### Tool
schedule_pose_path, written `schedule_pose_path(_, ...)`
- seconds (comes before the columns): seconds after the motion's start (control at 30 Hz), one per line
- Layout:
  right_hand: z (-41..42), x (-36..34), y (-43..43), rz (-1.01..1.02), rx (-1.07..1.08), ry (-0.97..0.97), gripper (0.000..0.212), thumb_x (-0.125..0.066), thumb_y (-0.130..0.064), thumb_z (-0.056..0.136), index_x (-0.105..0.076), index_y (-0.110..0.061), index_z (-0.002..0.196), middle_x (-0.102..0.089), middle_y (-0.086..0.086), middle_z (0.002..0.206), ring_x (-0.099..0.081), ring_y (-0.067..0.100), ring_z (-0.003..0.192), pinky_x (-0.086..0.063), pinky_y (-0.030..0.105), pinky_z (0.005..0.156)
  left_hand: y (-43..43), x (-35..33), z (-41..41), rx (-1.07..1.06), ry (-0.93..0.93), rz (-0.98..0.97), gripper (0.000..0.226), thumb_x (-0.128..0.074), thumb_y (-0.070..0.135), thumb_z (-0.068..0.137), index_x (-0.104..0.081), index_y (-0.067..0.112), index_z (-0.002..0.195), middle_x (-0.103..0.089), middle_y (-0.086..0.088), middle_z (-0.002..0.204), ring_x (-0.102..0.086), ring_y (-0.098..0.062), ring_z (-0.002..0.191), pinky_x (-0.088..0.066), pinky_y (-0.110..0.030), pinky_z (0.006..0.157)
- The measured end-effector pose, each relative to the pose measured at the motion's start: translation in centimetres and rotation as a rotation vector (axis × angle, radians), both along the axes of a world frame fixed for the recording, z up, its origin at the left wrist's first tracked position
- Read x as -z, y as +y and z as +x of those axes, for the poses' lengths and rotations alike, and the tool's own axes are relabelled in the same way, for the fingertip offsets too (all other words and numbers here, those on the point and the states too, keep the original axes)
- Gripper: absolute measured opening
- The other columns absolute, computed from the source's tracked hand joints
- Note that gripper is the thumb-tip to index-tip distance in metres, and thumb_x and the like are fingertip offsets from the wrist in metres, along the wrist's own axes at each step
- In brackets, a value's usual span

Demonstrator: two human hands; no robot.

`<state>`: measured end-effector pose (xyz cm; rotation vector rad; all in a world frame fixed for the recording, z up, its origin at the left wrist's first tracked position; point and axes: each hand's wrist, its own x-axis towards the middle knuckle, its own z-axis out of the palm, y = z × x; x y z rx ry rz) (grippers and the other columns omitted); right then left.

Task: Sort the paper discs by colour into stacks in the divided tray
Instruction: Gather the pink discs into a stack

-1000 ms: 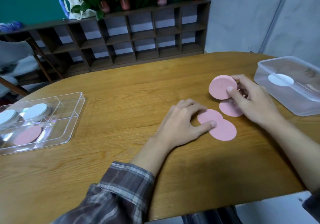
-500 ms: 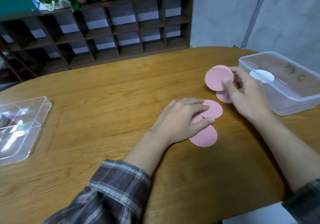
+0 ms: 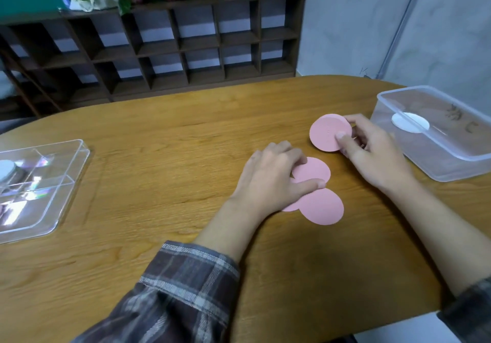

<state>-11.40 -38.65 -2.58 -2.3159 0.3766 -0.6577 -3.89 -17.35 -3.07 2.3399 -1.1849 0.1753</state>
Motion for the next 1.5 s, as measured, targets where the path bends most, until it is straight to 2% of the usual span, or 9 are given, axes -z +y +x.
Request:
schedule_pose_path(0.2,0.3,0.0,0.3,0.139,-0.029,-0.053,0.018,-0.059,-0.028,0.102,-0.063,-0.036,0.118,-0.073,0.000,0.093,-0.071,0.014,0.074,-0.062,0.043,0.074,-0.7,0.5,-0.3,-0.030,0.023,0.011,0.051,-0.067,0.063,0.089,-0.069,0.026,0.124,-0.064,0.009,0.123,-0.053,-0.017,0.113,-0.042,-0.043,0.098)
schedule_pose_path(0.4,0.4,0.0,0.5,0.199,-0.048,-0.082,0.022,-0.057,-0.021,0.105,-0.061,-0.022,0.126,-0.069,-0.001,0.075,-0.063,0.005,0.052,-0.047,0.032,0.053,-0.7,0.7,0.3,-0.024,0.273,-0.189,0.046,-0.085,0.039,0.081,-0.069,0.027,0.122,-0.057,0.009,0.116,-0.058,-0.012,0.110,-0.044,-0.040,0.105)
schedule_pose_path(0.5,0.3,0.2,0.4,0.144,-0.059,-0.076,0.023,-0.058,-0.026,0.104,-0.061,-0.029,0.126,-0.071,-0.002,0.083,-0.067,0.010,0.061,-0.051,0.037,0.059,-0.7,0.7,0.5,-0.032,0.330,-0.327,0.040,-0.087,0.016,0.081,-0.072,0.022,0.118,-0.061,0.005,0.109,-0.060,-0.002,0.085,-0.045,-0.012,0.089)
schedule_pose_path(0.6,0.2,0.2,0.6,0.061,-0.062,-0.065,0.024,-0.060,-0.030,0.102,-0.063,-0.036,0.125,-0.073,-0.004,0.094,-0.068,0.021,0.078,-0.057,0.045,0.077,-0.6,0.2,0.9,-0.082,0.420,-0.463,0.028,-0.083,0.006,0.083,-0.076,0.018,0.107,-0.066,0.005,0.093,-0.056,-0.002,0.065,-0.044,-0.008,0.072)
schedule_pose_path(0.87,0.0,0.0,1.3,0.053,-0.236,-0.003,0.044,-0.056,-0.028,0.105,-0.053,-0.048,0.144,-0.072,0.004,0.097,-0.067,0.022,0.086,-0.058,0.045,0.088,-0.5,-0.1,1.6,-0.152,0.559,-0.688,0.036,-0.086,0.012,0.084,-0.070,0.023,0.115,-0.066,0.007,0.076,-0.062,-0.005,0.066,-0.056,-0.023,0.073)
schedule_pose_path(1.0,-0.1,-0.2,1.8,0.026,-0.280,0.020,0.043,-0.046,-0.021,0.109,-0.054,-0.039,0.147,-0.064,-0.001,0.079,-0.059,0.009,0.070,-0.048,0.021,0.076,-0.6,0.1,1.3,-0.173,0.442,-0.596,0.033,-0.084,0.022,0.087,-0.076,0.023,0.119,-0.069,0.005,0.082,-0.058,0.000,0.066,-0.046,-0.008,0.072)
schedule_pose_path(1.2,-0.5,-0.7,2.5,0.017,-0.323,0.058,0.041,-0.039,-0.027,0.111,-0.050,-0.033,0.151,-0.061,-0.013,0.095,-0.058,0.002,0.080,-0.039,0.009,0.078,-0.6,0.3,1.3,-0.219,0.440,-0.575,0.017,-0.085,0.031,0.086,-0.079,0.019,0.097,-0.070,0.004,0.075,-0.054,-0.001,0.059,-0.043,-0.009,0.062)
schedule_pose_path(1.33,-0.5,-0.7,2.7,-0.054,-0.310,0.109,0.055,-0.038,-0.052,0.106,-0.037,-0.034,0.158,-0.050,-0.024,0.145,-0.047,-0.015,0.120,-0.028,0.002,0.099,-0.8,0.1,1.0,-0.228,0.447,-0.579,0.018,-0.085,0.029,0.086,-0.077,0.016,0.095,-0.071,0.001,0.072,-0.054,0.000,0.055,-0.043,-0.009,0.060)
schedule_pose_path(1.5,-0.2,-0.3,2.6,-0.162,-0.265,0.085,0.049,-0.055,-0.023,0.105,-0.047,-0.025,0.153,-0.057,-0.019,0.128,-0.044,-0.029,0.099,-0.029,-0.004,0.084,-1.0,0.3,1.0,-0.209,0.380,-0.541,0.021,-0.083,0.036,0.087,-0.074,0.019,0.097,-0.070,0.003,0.076,-0.059,-0.005,0.063,-0.048,-0.015,0.064)
